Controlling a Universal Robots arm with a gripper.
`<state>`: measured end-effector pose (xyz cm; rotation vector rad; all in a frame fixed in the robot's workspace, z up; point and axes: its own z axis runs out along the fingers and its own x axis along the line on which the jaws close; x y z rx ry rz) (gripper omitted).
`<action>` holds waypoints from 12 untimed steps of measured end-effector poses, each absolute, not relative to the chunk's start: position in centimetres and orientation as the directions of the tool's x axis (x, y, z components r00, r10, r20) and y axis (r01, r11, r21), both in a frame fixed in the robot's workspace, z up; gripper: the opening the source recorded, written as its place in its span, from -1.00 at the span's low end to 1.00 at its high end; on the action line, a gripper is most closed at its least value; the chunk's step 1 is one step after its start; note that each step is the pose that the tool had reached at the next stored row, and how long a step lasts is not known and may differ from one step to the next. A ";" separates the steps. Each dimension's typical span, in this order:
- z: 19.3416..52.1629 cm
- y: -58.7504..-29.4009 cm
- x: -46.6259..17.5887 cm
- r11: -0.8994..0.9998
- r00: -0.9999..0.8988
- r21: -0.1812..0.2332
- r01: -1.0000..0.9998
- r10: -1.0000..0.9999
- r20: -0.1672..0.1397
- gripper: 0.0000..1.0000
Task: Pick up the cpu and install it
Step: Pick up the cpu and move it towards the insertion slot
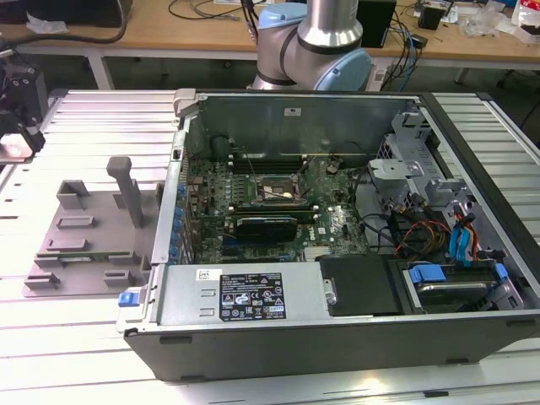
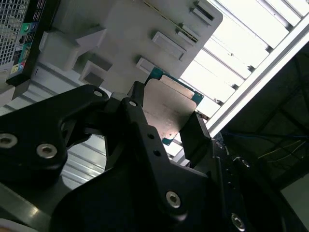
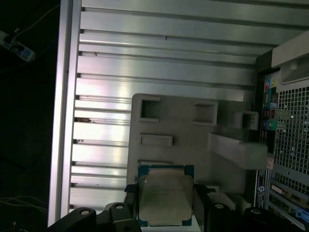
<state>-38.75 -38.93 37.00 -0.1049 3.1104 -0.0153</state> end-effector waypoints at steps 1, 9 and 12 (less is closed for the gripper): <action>37.1 -38.9 -38.8 0.998 -0.997 -0.011 -0.067 -0.068 -0.029 0.09; 38.3 -38.9 -38.8 0.998 -0.997 -0.011 -0.067 -0.068 -0.029 0.09; 38.8 -38.9 -38.8 0.998 -0.997 -0.011 -0.067 -0.068 -0.029 0.09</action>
